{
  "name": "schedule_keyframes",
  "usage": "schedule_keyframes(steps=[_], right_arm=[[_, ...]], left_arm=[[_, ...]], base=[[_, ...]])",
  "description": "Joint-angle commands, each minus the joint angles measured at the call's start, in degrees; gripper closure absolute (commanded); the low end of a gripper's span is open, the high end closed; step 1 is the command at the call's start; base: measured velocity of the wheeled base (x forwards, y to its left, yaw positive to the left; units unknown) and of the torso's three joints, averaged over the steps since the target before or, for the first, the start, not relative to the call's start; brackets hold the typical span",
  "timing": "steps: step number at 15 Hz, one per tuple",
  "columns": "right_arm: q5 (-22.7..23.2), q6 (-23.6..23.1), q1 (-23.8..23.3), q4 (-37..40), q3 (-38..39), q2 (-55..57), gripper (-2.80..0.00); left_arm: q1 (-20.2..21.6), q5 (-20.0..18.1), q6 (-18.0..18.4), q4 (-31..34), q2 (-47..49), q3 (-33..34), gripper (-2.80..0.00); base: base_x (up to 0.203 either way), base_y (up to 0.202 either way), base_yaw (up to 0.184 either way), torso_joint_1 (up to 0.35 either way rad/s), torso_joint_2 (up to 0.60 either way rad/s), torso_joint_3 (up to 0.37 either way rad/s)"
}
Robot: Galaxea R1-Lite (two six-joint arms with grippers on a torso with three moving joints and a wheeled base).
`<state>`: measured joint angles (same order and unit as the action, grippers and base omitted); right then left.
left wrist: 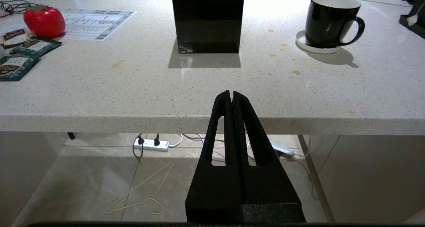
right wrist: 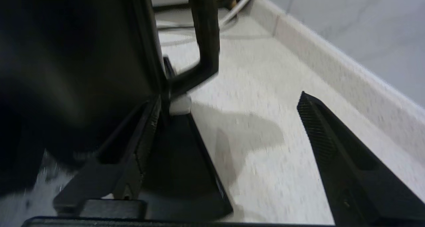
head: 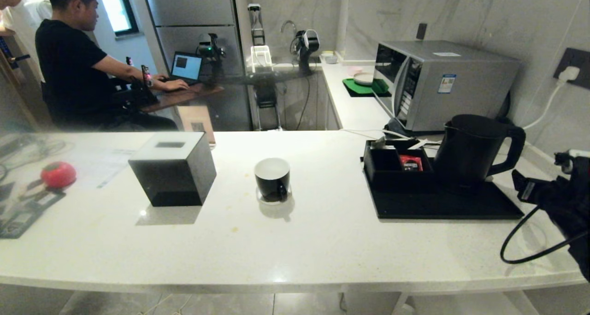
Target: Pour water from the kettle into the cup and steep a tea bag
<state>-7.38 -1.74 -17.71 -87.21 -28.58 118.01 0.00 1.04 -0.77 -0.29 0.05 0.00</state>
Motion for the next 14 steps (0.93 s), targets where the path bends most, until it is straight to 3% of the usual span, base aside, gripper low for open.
schedule_keyframes(steps=[1,14], right_arm=[[-0.01,0.07,-0.04,-2.56,-1.86,1.30,-2.80],[-0.01,0.25,-0.91,-2.52,-10.58,5.05,-2.80]], left_arm=[[0.00,0.02,-0.02,-0.01,0.04,0.00,0.00],[0.00,0.02,-0.02,-0.05,0.04,0.00,0.00]], base=[[0.000,0.000,0.000,0.000,0.00,0.000],[0.000,0.000,0.000,0.000,0.00,0.000]])
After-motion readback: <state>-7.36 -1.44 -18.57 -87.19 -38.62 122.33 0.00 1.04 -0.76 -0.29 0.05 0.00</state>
